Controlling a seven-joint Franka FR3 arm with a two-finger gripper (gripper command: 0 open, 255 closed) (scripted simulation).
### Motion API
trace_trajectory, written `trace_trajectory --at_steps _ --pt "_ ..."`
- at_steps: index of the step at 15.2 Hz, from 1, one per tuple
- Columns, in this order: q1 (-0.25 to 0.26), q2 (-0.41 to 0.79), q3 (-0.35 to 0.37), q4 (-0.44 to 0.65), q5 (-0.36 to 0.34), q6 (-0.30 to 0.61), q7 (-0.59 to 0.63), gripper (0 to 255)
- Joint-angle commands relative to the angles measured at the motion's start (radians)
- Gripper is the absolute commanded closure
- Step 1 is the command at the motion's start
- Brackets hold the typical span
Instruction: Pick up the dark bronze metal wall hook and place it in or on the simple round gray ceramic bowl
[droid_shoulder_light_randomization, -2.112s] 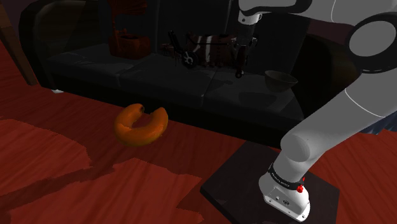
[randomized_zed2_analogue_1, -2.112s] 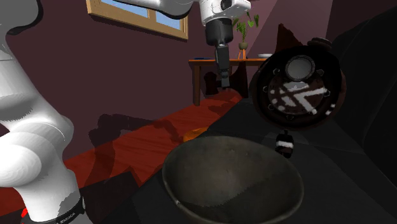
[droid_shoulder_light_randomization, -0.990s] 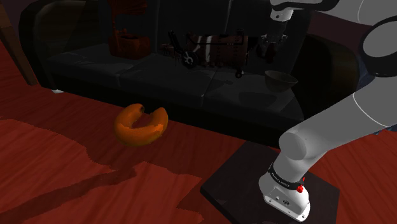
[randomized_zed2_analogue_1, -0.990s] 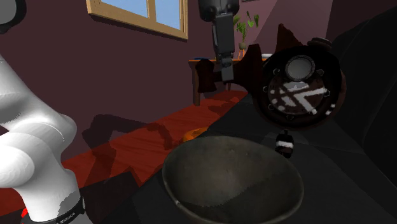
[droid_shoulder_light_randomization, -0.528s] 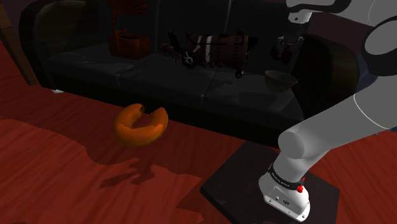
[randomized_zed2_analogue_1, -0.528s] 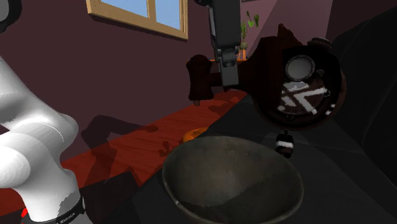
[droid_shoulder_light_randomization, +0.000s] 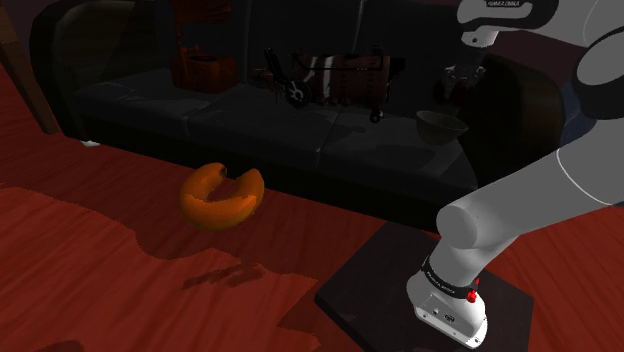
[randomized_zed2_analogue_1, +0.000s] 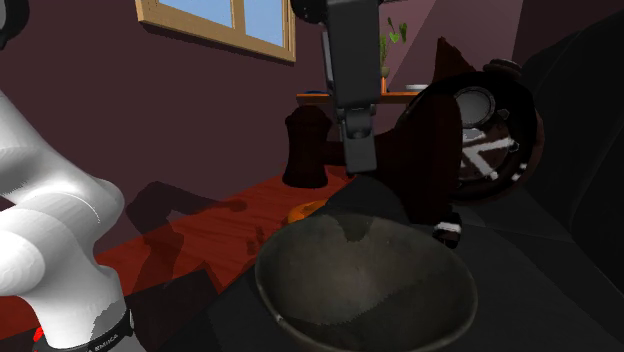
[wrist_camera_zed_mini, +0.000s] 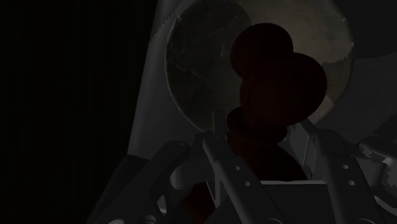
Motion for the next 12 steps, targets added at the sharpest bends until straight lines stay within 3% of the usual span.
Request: trace_trajectory --at_steps 1,8,12 --pt "-0.002 -0.005 -0.003 -0.034 -0.004 0.029 0.004 255" --pt "-0.009 -0.020 -0.012 -0.143 -0.018 0.123 0.019 255" --pt "-0.009 -0.020 -0.012 -0.143 -0.018 0.123 0.019 255"
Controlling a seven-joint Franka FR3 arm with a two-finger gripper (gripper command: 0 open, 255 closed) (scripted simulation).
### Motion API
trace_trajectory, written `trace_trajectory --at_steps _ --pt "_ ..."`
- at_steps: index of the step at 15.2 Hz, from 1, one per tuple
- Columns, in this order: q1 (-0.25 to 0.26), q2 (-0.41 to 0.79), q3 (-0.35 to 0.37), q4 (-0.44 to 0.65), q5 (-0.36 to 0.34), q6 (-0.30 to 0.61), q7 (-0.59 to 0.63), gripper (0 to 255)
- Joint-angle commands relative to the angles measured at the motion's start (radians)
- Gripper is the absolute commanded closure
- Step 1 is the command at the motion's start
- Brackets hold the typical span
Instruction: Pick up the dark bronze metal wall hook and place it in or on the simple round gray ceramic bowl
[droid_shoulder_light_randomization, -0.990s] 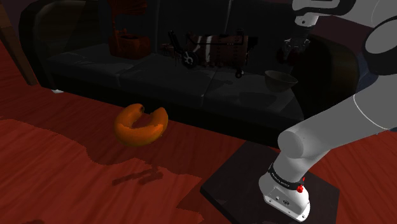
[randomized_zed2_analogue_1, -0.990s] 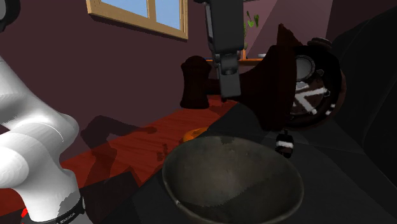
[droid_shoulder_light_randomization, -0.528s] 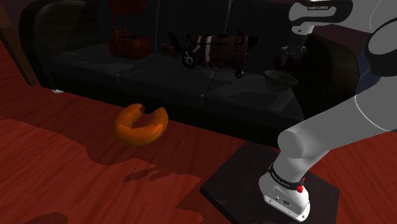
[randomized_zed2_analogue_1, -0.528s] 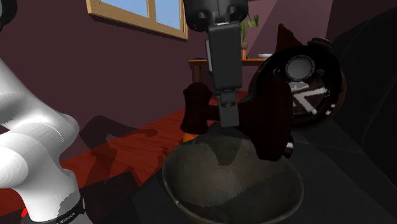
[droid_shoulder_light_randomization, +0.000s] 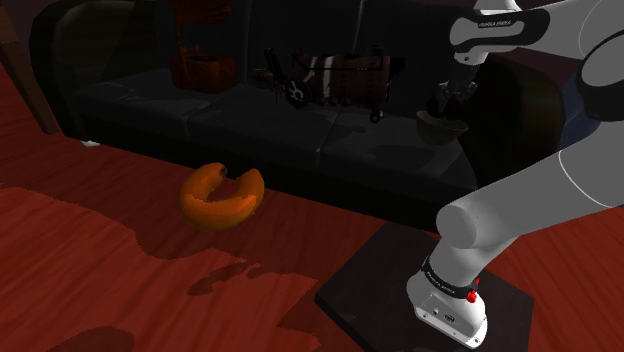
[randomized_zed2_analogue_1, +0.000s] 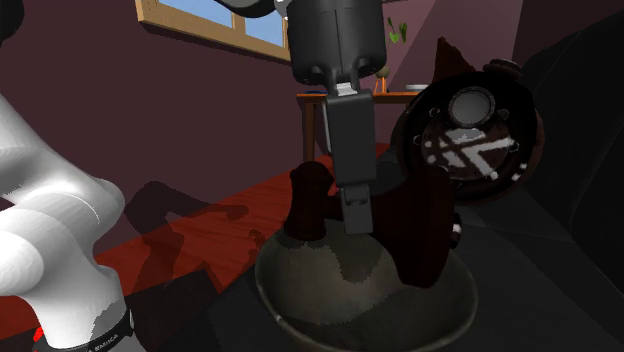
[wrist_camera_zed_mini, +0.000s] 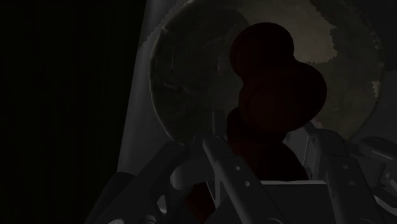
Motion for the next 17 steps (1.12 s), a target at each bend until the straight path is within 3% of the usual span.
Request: trace_trajectory --at_steps 1,4,5,10,14,17 --pt "0.000 0.000 0.000 -0.001 0.000 0.001 0.000 255" --pt "0.000 0.000 0.000 -0.001 0.000 0.001 0.000 255" --pt "0.000 0.000 0.000 -0.001 0.000 0.001 0.000 0" --pt "0.000 0.000 0.000 -0.001 0.000 0.001 0.000 0" --pt "0.007 -0.004 0.026 0.120 0.012 -0.125 -0.005 0" --pt "0.007 -0.004 0.026 0.120 0.012 -0.125 -0.005 0"
